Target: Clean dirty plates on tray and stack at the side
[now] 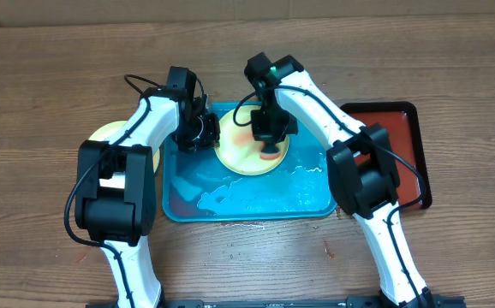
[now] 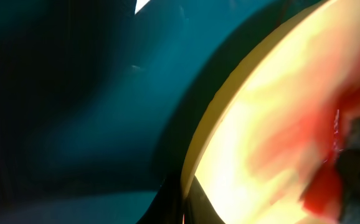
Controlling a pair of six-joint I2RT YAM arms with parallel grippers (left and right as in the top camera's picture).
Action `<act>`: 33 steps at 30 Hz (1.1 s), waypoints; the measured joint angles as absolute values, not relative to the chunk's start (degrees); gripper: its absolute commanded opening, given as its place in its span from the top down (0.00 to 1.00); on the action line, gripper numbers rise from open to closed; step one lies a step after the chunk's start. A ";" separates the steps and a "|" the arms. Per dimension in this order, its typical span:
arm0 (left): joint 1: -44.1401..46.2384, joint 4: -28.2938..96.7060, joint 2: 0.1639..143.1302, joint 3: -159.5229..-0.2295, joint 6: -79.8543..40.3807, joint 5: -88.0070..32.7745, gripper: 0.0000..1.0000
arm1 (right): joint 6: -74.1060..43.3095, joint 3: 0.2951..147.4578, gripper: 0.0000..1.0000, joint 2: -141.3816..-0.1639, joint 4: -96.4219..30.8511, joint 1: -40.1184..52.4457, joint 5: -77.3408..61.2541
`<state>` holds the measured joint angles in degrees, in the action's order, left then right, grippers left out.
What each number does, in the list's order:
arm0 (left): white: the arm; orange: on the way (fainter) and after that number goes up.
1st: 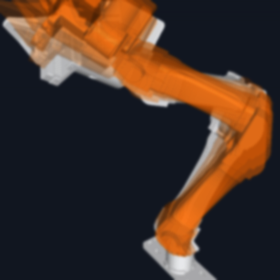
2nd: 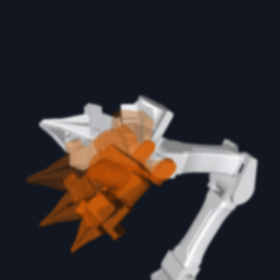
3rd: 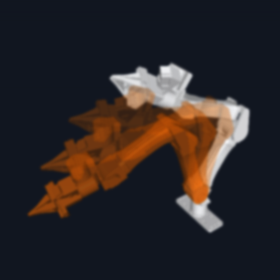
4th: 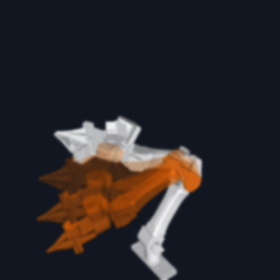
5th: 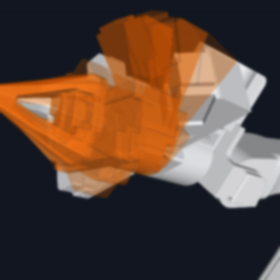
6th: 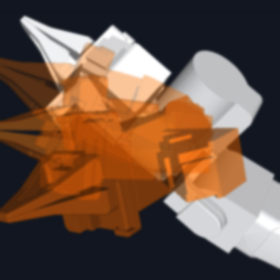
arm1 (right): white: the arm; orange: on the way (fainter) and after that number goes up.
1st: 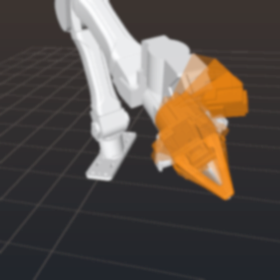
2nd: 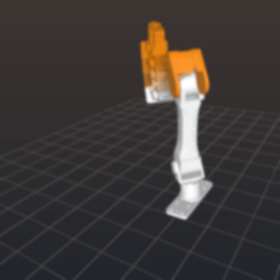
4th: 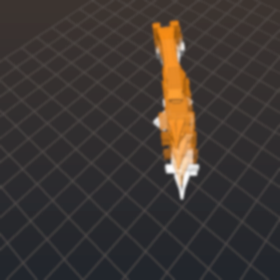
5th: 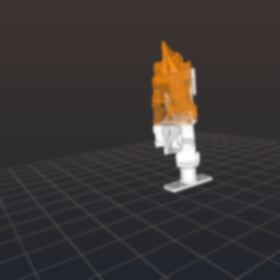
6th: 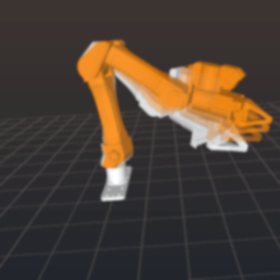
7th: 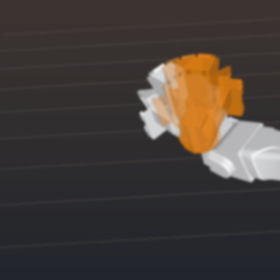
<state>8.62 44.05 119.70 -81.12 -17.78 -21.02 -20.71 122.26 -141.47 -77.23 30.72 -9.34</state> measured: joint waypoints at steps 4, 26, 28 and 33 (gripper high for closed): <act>8.60 44.07 119.70 -81.08 -16.93 -21.06 0.96 | -20.82 120.95 0.96 -141.14 -72.10 33.52 -15.70; 8.38 44.14 119.70 -81.08 -16.34 -21.69 0.96 | -29.63 119.83 0.96 -141.05 -58.28 29.06 -10.35; 8.45 44.12 119.70 -81.08 -16.34 -21.69 0.96 | -29.58 119.90 0.96 -140.92 -59.96 28.08 -9.85; 8.62 44.07 119.70 -81.08 -16.34 -21.71 0.96 | -28.60 120.05 0.96 -140.62 -65.32 25.47 -9.37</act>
